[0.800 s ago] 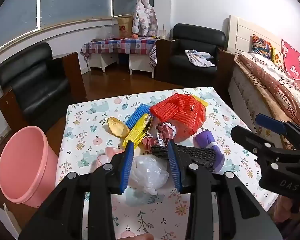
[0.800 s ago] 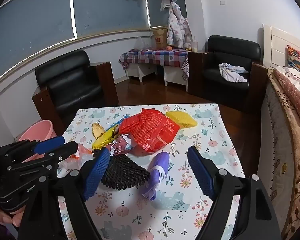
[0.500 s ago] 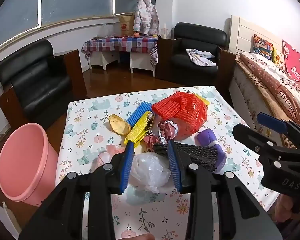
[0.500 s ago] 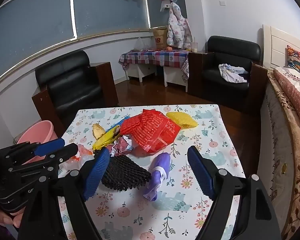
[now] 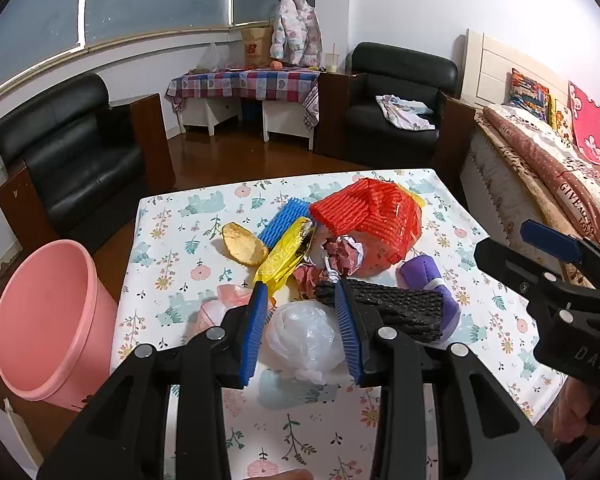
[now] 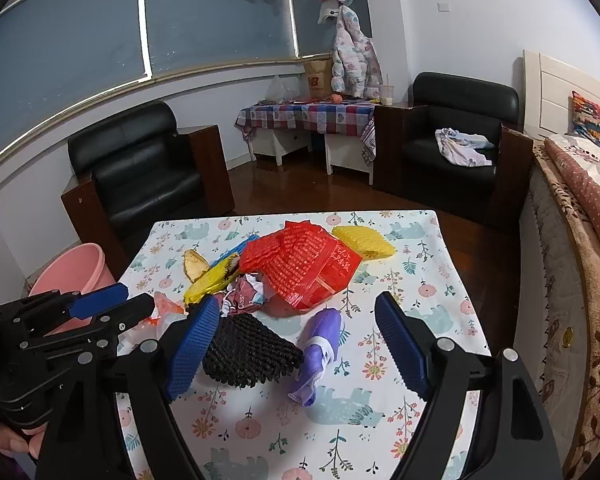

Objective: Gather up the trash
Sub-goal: 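Grasp the clear plastic bag with the left tool while the right tool grasps the black mesh scrubber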

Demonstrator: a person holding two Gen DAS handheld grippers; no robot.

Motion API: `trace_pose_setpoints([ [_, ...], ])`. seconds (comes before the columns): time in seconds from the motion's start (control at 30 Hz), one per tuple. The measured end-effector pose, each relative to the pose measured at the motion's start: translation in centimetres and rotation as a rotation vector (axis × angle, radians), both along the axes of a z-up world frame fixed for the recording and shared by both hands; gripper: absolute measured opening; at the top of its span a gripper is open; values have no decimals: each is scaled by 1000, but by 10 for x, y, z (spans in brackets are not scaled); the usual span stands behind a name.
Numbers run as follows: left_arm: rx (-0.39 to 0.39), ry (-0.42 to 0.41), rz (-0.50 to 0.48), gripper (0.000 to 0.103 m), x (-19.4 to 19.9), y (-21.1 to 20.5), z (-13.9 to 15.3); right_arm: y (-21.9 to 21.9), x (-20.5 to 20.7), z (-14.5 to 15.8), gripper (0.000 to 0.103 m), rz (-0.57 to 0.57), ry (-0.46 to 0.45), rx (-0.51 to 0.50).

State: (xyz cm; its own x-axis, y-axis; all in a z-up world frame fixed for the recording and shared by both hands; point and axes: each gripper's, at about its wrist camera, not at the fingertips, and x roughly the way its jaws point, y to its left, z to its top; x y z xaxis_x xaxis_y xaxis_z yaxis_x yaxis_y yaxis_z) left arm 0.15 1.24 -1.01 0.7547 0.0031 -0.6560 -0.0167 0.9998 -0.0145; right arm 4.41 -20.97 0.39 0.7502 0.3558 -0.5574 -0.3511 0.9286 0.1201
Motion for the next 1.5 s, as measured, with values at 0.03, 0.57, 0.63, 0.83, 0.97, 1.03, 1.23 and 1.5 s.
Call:
trace_pose_setpoints([
  [0.03,0,0,2,36,1,0,0,0,0,0,79,-1,0,1],
  [0.57,-5,10,8,36,1,4,-4,1,1,1,79,1,0,1],
  [0.63,-4,10,9,36,1,4,-4,1,1,1,79,1,3,0],
  [0.83,-7,16,8,35,2,5,-6,2,2,1,76,1,2,-1],
  [0.97,-10,9,6,36,2,9,-7,1,3,0,74,-7,2,2],
  [1.03,-7,5,11,35,1,13,-7,-1,4,-1,74,-12,4,5],
  [1.23,-10,1,25,35,0,29,-1,-5,7,-4,71,-10,20,11],
  [1.5,1,12,38,35,-7,50,-3,-11,8,-11,65,-1,43,-1],
])
